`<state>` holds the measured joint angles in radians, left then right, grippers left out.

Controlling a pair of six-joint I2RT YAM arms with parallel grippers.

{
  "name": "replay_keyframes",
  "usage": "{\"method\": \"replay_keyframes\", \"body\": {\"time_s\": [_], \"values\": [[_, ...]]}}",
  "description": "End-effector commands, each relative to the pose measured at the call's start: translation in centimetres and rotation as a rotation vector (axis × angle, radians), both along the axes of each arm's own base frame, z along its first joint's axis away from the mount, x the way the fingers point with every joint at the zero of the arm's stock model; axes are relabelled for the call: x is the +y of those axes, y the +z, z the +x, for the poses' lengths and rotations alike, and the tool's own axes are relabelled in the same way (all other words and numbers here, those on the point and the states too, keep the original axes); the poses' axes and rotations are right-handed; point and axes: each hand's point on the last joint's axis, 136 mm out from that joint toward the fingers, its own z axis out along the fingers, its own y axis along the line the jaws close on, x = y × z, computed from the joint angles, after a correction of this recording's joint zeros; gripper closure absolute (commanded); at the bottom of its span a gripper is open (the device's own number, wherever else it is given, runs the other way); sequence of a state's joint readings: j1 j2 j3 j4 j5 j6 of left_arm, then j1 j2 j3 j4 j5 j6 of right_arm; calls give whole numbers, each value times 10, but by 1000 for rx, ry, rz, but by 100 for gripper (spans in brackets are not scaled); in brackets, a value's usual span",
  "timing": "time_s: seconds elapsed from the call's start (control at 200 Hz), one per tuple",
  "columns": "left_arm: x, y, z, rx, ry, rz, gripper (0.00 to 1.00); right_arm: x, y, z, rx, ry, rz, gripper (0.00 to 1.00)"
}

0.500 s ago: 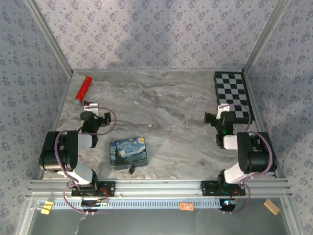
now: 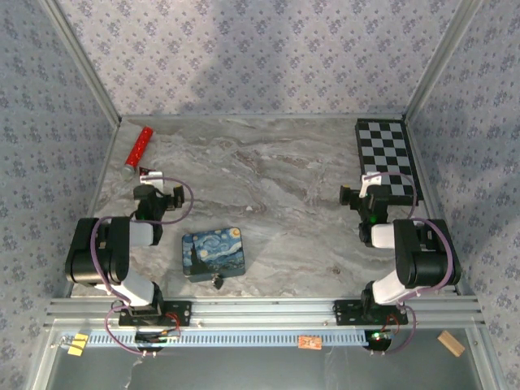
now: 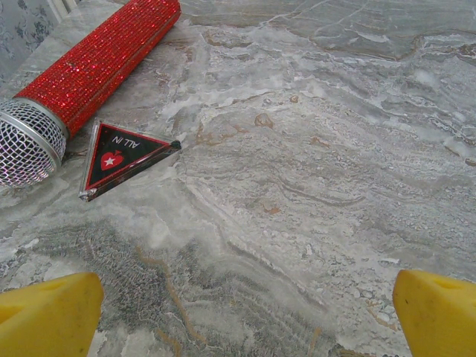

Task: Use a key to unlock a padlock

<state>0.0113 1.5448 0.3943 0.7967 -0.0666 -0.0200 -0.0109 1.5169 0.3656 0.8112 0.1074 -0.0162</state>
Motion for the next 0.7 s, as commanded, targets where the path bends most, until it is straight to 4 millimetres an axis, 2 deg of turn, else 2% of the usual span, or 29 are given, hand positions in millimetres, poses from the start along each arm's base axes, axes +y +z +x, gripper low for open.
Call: {"method": "replay_keyframes", "body": {"time_s": [0.0,0.57,0.64,0.695], "values": [[0,15,8,-45,-4,-14,0,-1,6,7,-13,2,0,1],[-1,15,8,-44,-5,-13,0,-1,6,6,-13,2,0,1],[-6,25,8,-57,-37,-15,0,3,9,6,-10,29,1,1],[-9,36,6,-28,-49,-17,0,10,19,8,-3,73,-4,1]]}}
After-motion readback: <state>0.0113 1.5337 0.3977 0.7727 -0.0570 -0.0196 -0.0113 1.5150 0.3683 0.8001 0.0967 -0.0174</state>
